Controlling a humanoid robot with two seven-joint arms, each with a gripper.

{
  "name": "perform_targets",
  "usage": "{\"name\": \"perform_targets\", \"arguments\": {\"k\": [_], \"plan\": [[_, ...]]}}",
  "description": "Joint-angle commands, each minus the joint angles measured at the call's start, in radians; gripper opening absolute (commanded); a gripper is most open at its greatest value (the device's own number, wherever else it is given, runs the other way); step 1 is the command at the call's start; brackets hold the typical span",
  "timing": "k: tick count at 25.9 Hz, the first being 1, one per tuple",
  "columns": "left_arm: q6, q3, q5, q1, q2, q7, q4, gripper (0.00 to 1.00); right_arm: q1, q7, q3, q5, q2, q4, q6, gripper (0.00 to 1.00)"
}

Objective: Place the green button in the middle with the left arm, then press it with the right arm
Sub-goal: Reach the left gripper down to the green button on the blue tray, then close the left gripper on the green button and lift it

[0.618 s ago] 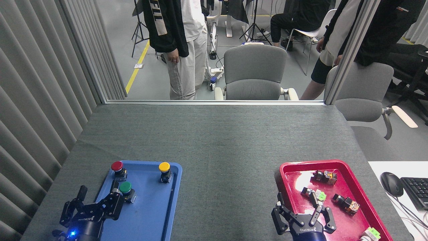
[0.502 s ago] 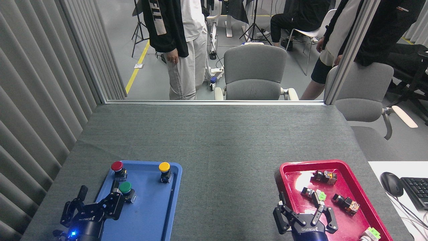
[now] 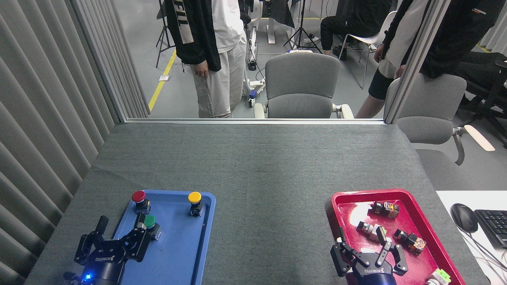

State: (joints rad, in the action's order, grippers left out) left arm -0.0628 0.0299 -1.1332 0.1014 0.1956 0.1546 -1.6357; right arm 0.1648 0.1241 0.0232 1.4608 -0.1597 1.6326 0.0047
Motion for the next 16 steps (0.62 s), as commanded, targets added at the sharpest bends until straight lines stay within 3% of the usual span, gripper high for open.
{"name": "perform_targets", "arguments": {"k": [1,6,11,16], "plan": [[-0.017,-0.047,-0.01,0.001,0.024,0.006,0.025,1.0,-0.001,-0.001,0.001,0.0,-0.004,0.0,-0.003,1.0],[-0.02,-0.053,-0.103,0.001,0.025,0.005,0.096,1.0,0.001,-0.001,0.001,-0.002,-0.009,-0.002,-0.034,1.0],[-0.031,-0.051,-0.241,-0.006,-0.019,0.006,0.2,1.0,-0.002,0.003,0.001,0.0,-0.009,-0.007,-0.025,0.99],[-0.087,-0.051,-0.249,-0.103,-0.01,0.006,0.378,1.0,-0.03,0.002,0.006,0.001,0.0,-0.011,-0.008,0.99]]}}
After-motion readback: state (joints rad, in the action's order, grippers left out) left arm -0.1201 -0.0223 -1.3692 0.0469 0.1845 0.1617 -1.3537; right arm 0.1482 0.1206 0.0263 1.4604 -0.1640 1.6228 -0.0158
